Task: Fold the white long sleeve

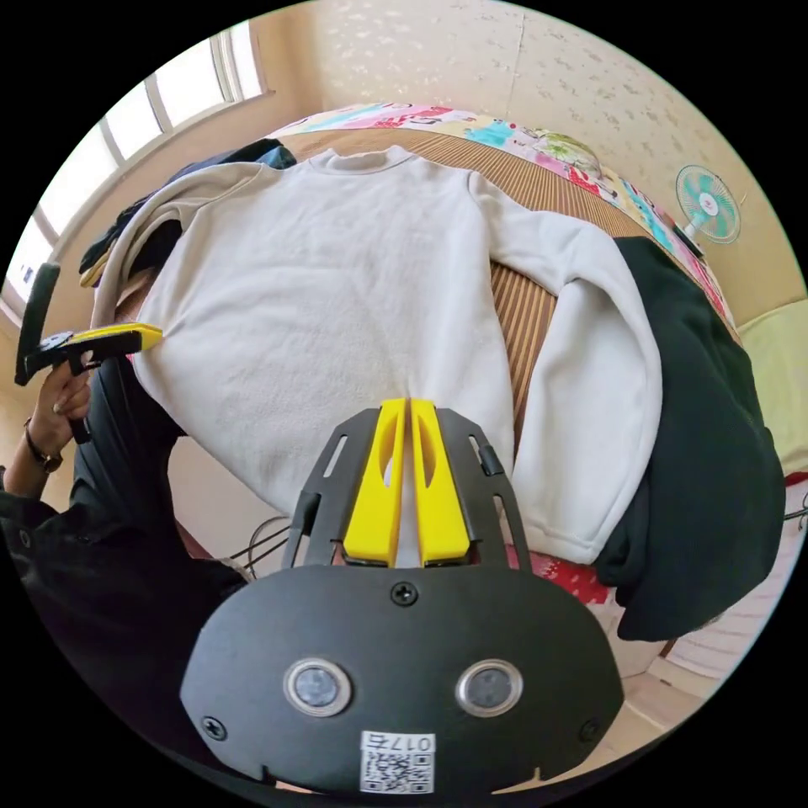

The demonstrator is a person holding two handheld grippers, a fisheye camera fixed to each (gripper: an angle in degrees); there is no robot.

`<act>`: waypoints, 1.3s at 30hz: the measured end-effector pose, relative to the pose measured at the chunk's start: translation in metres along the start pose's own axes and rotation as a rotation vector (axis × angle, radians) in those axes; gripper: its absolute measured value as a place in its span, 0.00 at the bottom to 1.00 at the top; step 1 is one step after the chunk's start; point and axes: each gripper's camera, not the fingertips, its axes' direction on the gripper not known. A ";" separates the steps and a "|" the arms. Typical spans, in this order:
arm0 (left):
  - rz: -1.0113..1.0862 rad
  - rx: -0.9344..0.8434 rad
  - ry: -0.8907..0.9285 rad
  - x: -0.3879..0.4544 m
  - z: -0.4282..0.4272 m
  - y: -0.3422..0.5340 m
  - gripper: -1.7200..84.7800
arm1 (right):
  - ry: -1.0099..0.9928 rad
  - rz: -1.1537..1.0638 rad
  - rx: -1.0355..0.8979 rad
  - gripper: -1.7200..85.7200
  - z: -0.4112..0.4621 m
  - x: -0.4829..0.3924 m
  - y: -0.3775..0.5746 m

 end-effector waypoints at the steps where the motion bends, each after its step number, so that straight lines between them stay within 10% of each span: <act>1: -0.026 0.049 -0.038 -0.005 -0.017 0.001 0.07 | -0.005 -0.005 -0.011 0.04 0.002 0.002 -0.002; 7: -0.155 0.234 -0.637 -0.063 -0.140 -0.021 0.16 | -0.165 0.024 -0.128 0.03 0.018 0.048 -0.021; 11: -0.238 -0.195 -0.374 -0.144 -0.123 -0.068 0.08 | -0.331 0.142 -0.097 0.03 0.028 0.092 -0.010; 17: -0.360 0.235 0.292 -0.231 -0.325 -0.071 0.03 | -0.569 0.330 -0.016 0.03 0.039 0.145 0.026; 23: -0.789 0.233 -0.162 -0.370 -0.430 -0.054 0.06 | -0.520 0.276 -0.028 0.02 0.037 0.151 0.034; 39: -1.331 0.365 0.639 -0.459 -0.272 0.059 0.22 | -0.551 0.303 -0.041 0.02 0.031 0.174 0.074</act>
